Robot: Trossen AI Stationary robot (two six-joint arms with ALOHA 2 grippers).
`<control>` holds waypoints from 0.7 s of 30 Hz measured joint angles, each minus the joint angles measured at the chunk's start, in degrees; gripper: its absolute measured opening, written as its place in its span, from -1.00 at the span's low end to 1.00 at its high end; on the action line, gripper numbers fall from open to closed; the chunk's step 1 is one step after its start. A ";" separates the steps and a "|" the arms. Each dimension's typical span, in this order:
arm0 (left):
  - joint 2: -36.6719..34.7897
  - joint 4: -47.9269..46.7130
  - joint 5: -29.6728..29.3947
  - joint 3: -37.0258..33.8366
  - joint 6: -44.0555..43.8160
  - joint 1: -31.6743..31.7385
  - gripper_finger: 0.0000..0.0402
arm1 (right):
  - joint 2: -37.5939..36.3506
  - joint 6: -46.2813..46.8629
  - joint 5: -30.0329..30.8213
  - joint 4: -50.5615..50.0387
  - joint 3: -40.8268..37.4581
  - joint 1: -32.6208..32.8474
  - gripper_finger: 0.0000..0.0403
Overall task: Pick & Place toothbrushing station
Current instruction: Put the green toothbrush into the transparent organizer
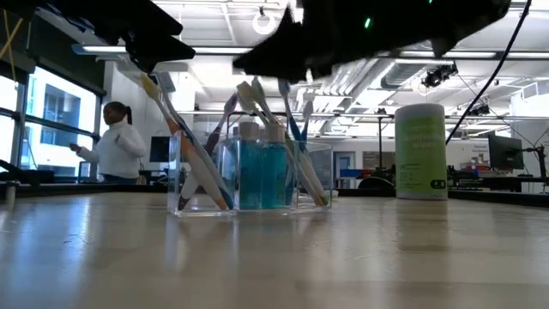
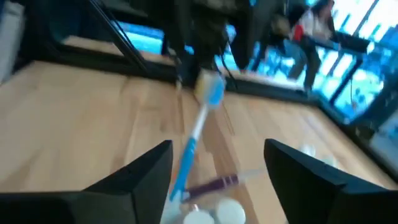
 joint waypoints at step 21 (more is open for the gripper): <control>2.60 0.13 0.53 0.07 -5.70 -0.15 0.13 | -22.01 31.86 7.83 -68.74 -0.07 6.02 0.18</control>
